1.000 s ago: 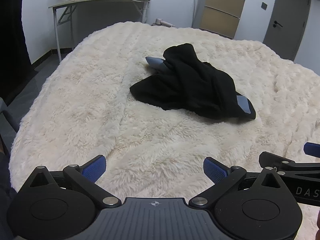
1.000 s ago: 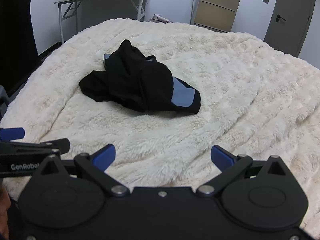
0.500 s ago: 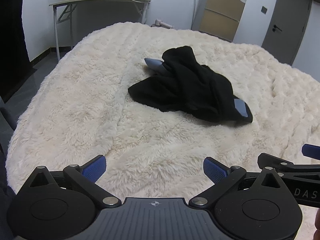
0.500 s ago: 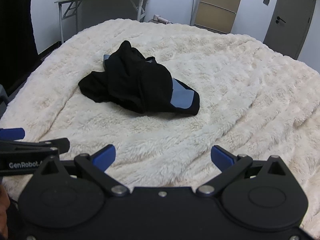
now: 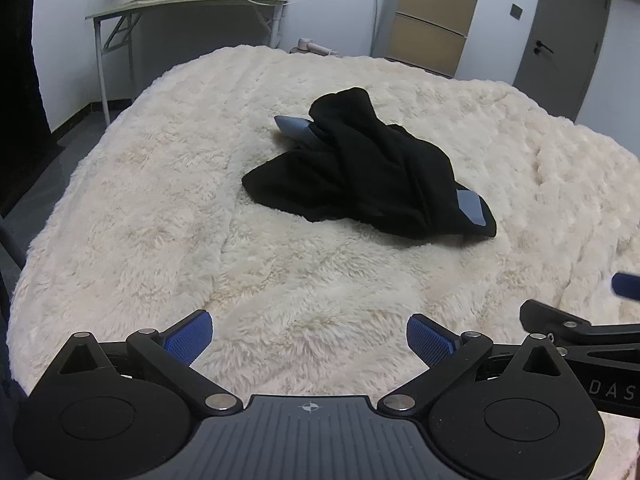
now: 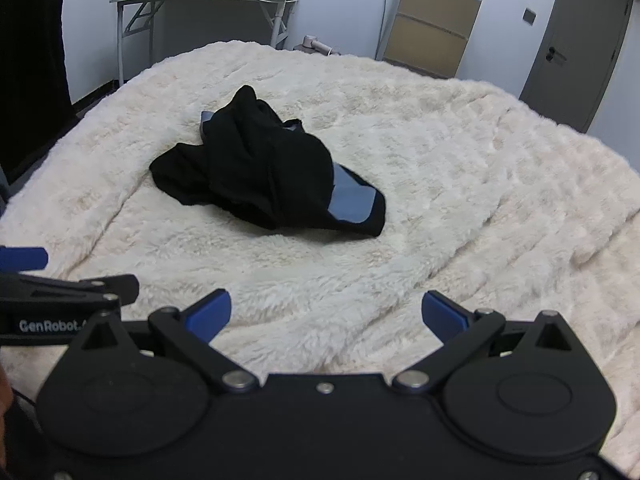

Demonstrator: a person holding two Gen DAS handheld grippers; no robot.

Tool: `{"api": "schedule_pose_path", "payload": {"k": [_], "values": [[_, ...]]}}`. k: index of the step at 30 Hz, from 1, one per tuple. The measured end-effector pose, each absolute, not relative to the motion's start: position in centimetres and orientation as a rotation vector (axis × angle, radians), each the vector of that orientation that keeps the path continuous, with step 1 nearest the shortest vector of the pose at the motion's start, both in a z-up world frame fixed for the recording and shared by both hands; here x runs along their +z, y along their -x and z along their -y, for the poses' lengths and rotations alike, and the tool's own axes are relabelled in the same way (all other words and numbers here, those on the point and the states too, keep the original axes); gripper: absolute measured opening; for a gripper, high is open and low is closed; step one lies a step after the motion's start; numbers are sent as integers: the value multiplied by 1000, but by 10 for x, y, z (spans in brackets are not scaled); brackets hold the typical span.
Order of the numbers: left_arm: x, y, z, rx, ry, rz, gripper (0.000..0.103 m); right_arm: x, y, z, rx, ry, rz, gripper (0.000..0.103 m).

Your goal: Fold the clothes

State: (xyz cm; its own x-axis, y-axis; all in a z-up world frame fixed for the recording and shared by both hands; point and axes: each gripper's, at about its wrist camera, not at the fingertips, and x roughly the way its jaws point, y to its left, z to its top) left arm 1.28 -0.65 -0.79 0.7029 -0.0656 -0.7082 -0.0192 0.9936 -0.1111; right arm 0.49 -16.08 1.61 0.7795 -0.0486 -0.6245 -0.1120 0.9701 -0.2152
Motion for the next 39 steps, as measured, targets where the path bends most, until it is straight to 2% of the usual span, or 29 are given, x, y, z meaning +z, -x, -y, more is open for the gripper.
{"api": "schedule_pose_path", "payload": {"k": [15,21,27,33,39], "values": [[-14,-19,2,-50,167,-781,103,22,-5,165,86,230,-657,103],[0,-18,-12,-98,263,-568,103,16,-10,186,134,170,-537,103],[4,-28,-7,-100,168,-584,103,9,-14,207,183,110,-414,103],[-5,-60,7,-82,65,-694,103,16,-37,220,239,18,-534,103],[-28,-64,3,-108,80,-659,103,1,-55,212,316,-21,-624,103]]}}
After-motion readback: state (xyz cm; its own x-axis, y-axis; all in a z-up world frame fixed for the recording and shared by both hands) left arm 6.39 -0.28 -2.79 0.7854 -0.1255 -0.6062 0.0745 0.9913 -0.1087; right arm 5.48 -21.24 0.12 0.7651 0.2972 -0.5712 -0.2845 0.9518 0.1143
